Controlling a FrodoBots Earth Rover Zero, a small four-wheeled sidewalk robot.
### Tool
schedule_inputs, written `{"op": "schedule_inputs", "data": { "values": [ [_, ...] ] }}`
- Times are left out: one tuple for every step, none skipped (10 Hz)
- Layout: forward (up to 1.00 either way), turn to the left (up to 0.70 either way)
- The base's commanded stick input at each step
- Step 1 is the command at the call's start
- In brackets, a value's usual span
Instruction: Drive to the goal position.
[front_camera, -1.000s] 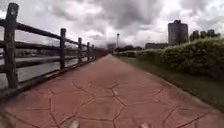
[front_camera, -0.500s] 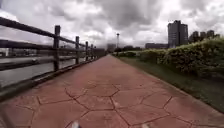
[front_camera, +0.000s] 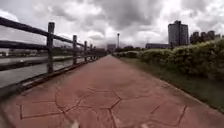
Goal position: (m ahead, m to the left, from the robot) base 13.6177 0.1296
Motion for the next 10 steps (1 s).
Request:
{"op": "schedule_inputs", "data": {
  "values": [
    [0.7, 0.0],
    [0.7, 0.0],
    [0.7, 0.0],
    [0.7, 0.0],
    [0.7, 0.0],
    [0.7, 0.0],
    [0.7, 0.0],
    [0.7, 0.0],
    [0.7, 0.0],
    [0.7, 0.0]
  ]
}}
